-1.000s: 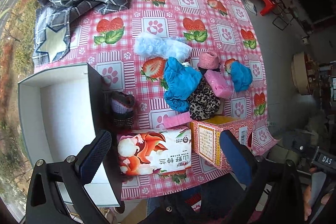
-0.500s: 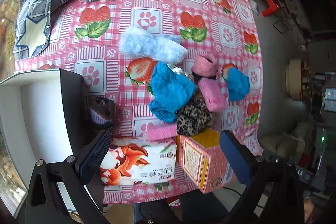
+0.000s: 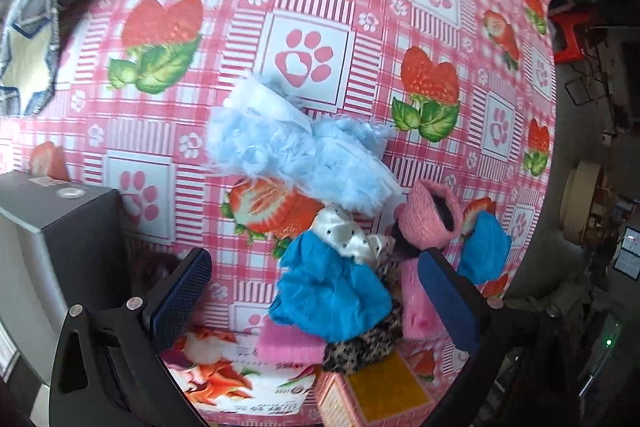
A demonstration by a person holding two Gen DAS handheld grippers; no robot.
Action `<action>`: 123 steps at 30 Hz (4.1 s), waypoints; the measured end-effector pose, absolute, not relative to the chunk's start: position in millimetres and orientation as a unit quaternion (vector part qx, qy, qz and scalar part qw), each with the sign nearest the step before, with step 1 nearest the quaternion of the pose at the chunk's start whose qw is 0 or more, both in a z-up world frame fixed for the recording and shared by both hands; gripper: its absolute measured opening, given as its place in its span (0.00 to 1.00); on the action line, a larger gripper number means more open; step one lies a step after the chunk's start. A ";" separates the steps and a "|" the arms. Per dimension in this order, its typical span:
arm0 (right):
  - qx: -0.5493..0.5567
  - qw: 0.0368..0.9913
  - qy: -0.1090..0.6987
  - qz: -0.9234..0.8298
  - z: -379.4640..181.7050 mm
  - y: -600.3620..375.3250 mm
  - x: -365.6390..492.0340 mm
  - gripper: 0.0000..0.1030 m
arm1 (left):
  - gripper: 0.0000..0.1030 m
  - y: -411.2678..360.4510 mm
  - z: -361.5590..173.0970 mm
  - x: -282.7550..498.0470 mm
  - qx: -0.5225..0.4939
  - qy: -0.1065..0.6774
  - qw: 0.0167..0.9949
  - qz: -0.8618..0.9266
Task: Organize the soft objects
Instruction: 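Grasp the light-blue fluffy duster with left tool while right tool grasps blue cloth, then carry the fluffy duster and blue cloth over the white box with both tools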
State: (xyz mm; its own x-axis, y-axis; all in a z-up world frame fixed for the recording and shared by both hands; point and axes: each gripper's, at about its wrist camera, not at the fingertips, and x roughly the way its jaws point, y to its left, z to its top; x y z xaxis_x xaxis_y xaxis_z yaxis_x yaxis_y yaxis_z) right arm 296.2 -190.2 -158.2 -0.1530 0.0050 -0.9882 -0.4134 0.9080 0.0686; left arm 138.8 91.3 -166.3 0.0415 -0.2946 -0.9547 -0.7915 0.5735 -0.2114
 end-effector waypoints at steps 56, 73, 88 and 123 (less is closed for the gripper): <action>-0.227 0.649 0.690 0.227 -217.1 -135.5 290.7 0.36 | 0.21 79.8 -216.8 206.8 -0.319 0.674 0.616 0.255; -0.184 0.662 0.678 0.262 -138.2 -184.7 305.1 0.36 | 0.21 27.3 -100.6 172.1 -0.198 0.619 0.714 0.262; -0.206 0.647 0.660 0.321 -100.3 -209.9 270.0 0.36 | 0.21 -24.8 -47.4 106.0 -0.195 0.594 0.714 0.316; -0.272 0.604 0.592 0.459 -40.2 -122.5 90.3 0.36 | 0.23 -13.2 -37.0 -85.8 -0.230 0.574 0.694 0.369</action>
